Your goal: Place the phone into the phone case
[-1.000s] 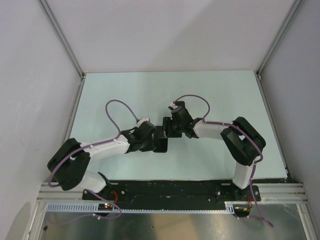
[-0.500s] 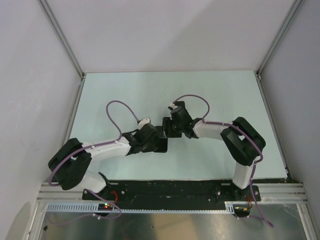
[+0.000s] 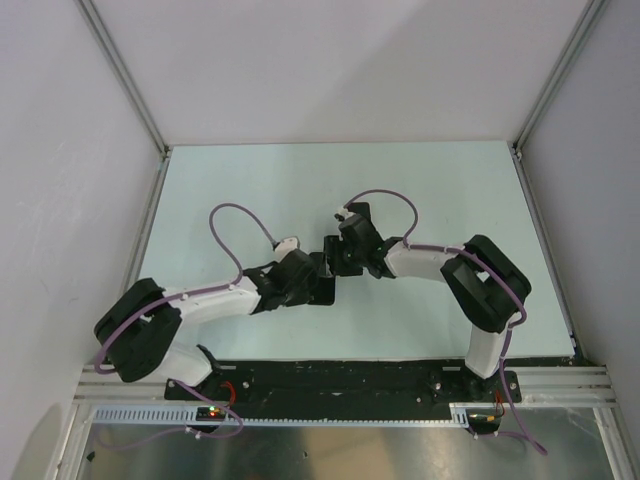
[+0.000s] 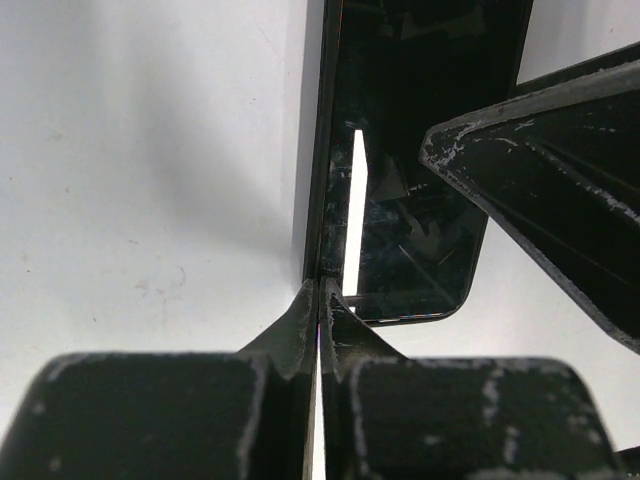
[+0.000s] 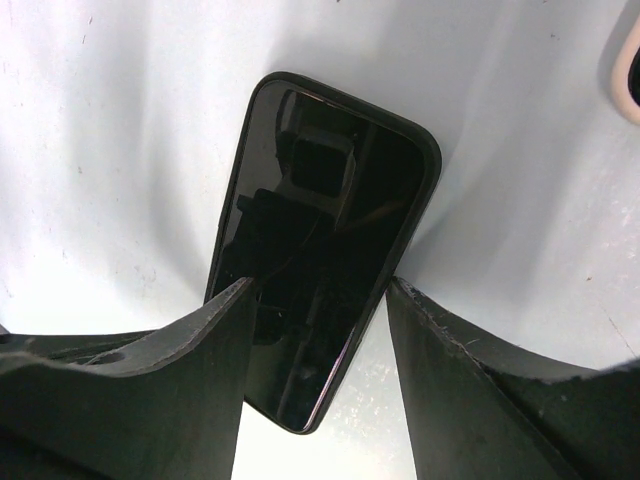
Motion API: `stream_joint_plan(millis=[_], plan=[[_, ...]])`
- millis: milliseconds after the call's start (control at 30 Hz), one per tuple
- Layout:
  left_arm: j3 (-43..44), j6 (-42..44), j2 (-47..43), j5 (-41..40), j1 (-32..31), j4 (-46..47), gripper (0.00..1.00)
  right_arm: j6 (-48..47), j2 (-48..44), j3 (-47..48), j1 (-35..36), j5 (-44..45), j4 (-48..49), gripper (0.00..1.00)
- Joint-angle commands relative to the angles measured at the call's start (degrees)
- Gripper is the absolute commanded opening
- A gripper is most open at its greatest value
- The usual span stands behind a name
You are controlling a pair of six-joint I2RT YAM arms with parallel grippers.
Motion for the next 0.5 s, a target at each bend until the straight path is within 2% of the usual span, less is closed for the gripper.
stream_joint_plan(millis=[0,300,467], plan=[[-2.79,0.88,7.54,0.34,-1.16,-9.98,0.00,-1.62,0.65,-0.96,1.95,2.33,-7.84,0.61],[2.34,3.69,13.34,-0.18,-2.62,-10.82,0.00,-1.68,-4.37,-1.06,2.24,7.99,-11.57,0.63],[4.38,3.61,16.53,0.11,-3.96,-11.04,0.00,0.37,-9.28,-3.68,0.14,9.99,-10.72,0.64]])
